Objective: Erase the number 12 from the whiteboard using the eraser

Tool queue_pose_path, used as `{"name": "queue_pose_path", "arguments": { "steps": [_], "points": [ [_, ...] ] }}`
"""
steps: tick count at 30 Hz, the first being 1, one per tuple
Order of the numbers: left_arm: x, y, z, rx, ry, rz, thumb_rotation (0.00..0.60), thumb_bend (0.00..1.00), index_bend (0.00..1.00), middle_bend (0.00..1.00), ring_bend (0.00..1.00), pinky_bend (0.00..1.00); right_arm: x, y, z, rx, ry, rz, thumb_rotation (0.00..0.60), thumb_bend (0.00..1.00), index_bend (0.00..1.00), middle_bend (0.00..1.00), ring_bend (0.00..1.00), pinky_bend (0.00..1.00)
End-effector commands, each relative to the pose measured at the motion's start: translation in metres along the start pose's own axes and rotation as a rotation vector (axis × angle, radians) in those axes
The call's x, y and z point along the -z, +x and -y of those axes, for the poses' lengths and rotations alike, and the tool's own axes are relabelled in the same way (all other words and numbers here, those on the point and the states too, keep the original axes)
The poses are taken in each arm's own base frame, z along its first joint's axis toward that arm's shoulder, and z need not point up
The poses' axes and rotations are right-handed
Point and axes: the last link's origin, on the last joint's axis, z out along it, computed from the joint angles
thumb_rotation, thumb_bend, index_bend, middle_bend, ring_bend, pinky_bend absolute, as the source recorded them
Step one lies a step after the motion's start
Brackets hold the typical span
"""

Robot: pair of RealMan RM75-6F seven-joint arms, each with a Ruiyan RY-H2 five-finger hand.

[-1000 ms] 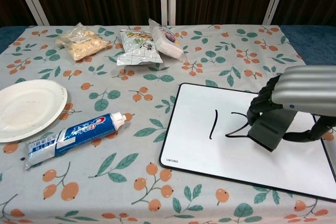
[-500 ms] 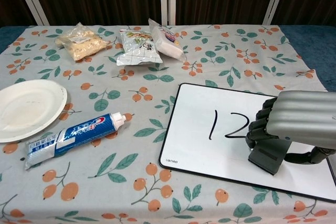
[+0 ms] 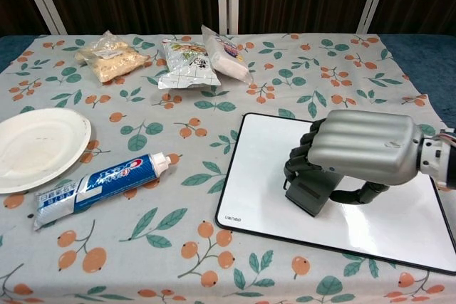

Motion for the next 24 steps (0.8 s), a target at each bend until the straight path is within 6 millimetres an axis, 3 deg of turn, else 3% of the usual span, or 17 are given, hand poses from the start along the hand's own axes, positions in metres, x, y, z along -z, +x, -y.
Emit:
{"name": "queue_pose_path", "arguments": {
  "steps": [1, 15, 19, 24],
  "points": [
    [0.000, 0.000, 0.001, -0.001, 0.003, 0.000, 0.376, 0.06, 0.09, 0.09, 0.08, 0.19, -0.017, 0.007, -0.001, -0.010, -0.004, -0.012, 0.600, 0.32, 0.79, 0.66, 0.50, 0.45],
    [-0.001, 0.004, 0.001, -0.001, -0.006, -0.008, 0.374, 0.06, 0.09, 0.09, 0.08, 0.19, -0.077, 0.027, -0.024, -0.028, -0.079, 0.002, 0.600, 0.32, 0.78, 0.65, 0.50, 0.45],
    [0.000, 0.004, 0.003, 0.000, 0.001, -0.010, 0.373, 0.06, 0.09, 0.09, 0.08, 0.19, -0.075, 0.024, -0.028, -0.026, -0.085, 0.026, 0.600, 0.32, 0.78, 0.65, 0.50, 0.45],
    [0.000, 0.002, 0.002, 0.002, -0.002, -0.005, 0.375, 0.06, 0.09, 0.09, 0.08, 0.19, -0.055, 0.021, -0.032, -0.012, -0.080, 0.046, 0.600, 0.32, 0.78, 0.65, 0.50, 0.45]
  ]
}}
